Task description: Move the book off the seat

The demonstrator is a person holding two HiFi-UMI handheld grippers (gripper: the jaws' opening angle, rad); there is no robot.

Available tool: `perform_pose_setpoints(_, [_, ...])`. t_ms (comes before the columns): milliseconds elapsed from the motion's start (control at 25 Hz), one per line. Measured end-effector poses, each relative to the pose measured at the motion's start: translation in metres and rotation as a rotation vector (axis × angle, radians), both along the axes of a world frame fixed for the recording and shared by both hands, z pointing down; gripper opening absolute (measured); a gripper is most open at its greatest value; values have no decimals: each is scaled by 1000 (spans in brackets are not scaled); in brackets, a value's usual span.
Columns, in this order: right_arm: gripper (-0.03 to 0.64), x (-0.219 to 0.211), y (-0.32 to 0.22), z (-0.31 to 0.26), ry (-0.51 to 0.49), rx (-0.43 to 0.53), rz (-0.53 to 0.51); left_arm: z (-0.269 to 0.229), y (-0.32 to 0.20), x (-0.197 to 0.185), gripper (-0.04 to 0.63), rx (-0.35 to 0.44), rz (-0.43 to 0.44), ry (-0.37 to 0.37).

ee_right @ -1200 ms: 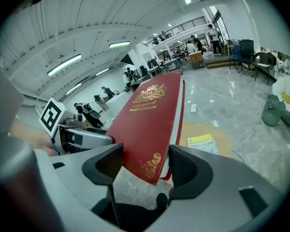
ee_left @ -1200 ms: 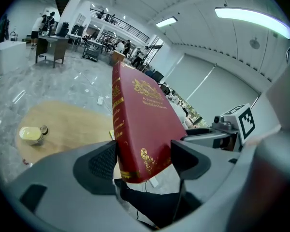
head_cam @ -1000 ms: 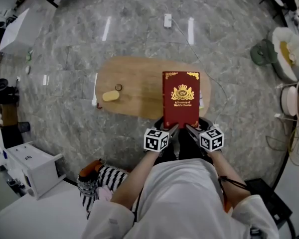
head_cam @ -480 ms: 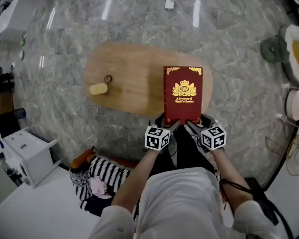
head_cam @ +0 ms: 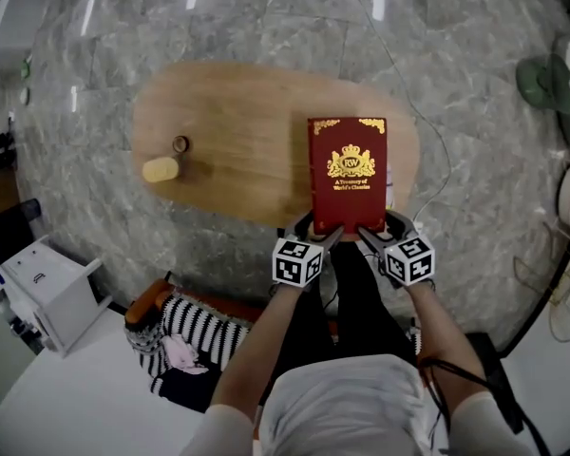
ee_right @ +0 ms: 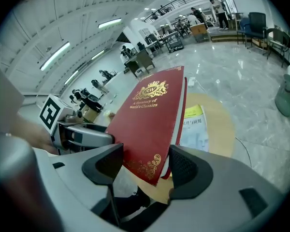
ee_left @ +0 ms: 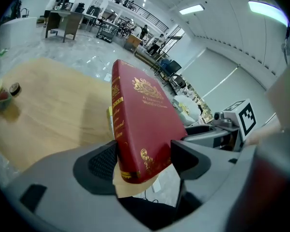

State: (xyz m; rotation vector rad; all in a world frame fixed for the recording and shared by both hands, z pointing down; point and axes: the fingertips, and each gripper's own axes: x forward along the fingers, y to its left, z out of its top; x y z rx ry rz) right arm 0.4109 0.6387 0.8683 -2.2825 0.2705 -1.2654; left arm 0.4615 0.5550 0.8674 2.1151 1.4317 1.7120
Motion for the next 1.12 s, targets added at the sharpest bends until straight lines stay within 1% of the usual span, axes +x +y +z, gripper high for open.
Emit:
perform_pose_setpoints(120, [310, -1, 6, 30, -28, 21, 0, 30, 6, -1, 339, 21, -1, -40])
perform_pose_setpoints(240, [310, 1, 15, 60, -48, 41, 10, 59, 16, 2, 339, 39, 6, -62])
perform_pose_setpoints(480, [310, 2, 21, 93, -69, 28, 8, 95, 22, 2, 341, 39, 1, -89])
perform_pose_setpoints(680, [310, 1, 19, 109, -75, 25, 14, 112, 22, 2, 341, 43, 18, -87])
perform_pose_setpoints(800, [311, 1, 20, 119, -88, 7, -14, 123, 24, 0, 344, 70, 35, -91])
perform_pose_setpoints(920, [311, -1, 22, 125, -101, 19, -14, 132, 25, -3, 345, 98, 46, -107])
perform_pose_setpoints(1040, [311, -3, 25, 125, -113, 28, 1, 131, 24, -3, 362, 117, 46, -114])
perform_pose_setpoints(1120, [310, -6, 28, 124, -119, 12, -16, 126, 20, -2, 370, 129, 40, -110])
